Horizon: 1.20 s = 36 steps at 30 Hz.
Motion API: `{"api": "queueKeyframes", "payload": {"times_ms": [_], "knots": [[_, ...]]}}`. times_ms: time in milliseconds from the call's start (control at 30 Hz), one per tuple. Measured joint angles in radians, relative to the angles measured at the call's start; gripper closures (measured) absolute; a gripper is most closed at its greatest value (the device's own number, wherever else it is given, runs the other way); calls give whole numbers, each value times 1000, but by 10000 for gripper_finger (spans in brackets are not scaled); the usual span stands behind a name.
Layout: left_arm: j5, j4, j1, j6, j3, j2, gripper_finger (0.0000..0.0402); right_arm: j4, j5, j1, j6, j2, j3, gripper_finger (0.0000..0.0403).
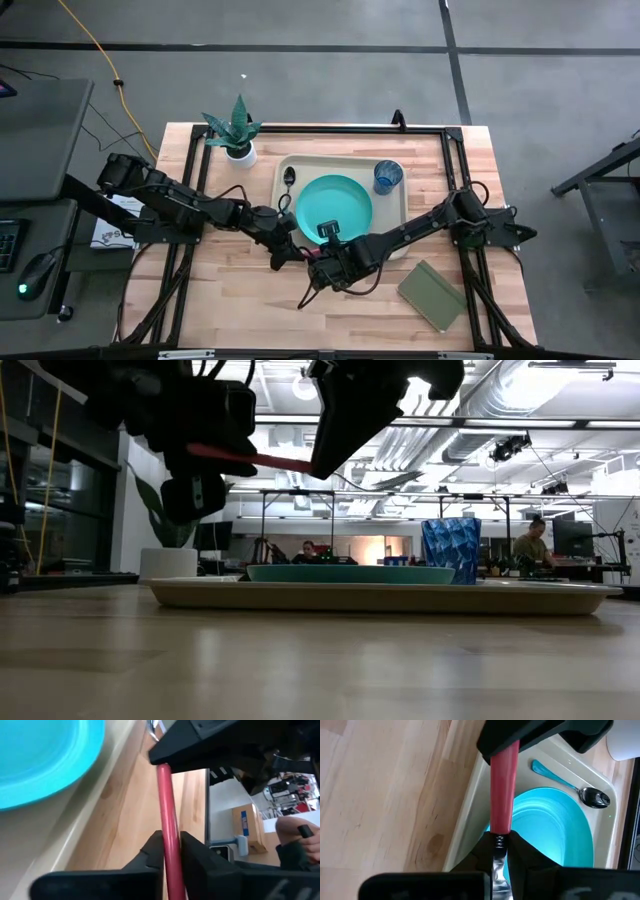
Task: Pick and place plate/cup/fork/spoon on tray
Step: Put the red fork to the right of the blue spoon on the light brown serving tray
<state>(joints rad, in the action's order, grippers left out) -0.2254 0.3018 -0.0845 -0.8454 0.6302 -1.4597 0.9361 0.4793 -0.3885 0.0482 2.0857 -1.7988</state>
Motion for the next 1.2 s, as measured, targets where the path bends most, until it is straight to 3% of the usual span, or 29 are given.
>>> {"api": "queueKeyframes", "payload": {"times_ms": [200, 333, 467, 733, 833, 1000, 1100, 1200], "knots": [[25, -13, 0, 19, 0, 0, 394, 1, -4, 0, -20, 0, 0, 390], [46, -31, 0, 41, 1, 1, 399, -1, -4, 1, -57, 1, 0, 360], [58, -55, 14, 49, 2, 1, 400, 32, -13, 2, -123, -10, 0, 295], [58, -140, 49, 103, 2, 18, 401, 92, 71, 0, -152, -111, 0, 157], [104, -228, 61, 168, 2, 81, 401, 168, 82, -4, -220, -162, 0, 131], [305, -298, 43, 274, -10, 278, 401, 294, 203, -46, -376, -234, 43, 122], [398, -246, 20, 338, -43, 396, 401, 275, 254, -79, -456, -296, 175, 122], [447, -76, 2, 397, -112, 484, 401, 196, 280, -108, -548, -390, 365, 121]]}}
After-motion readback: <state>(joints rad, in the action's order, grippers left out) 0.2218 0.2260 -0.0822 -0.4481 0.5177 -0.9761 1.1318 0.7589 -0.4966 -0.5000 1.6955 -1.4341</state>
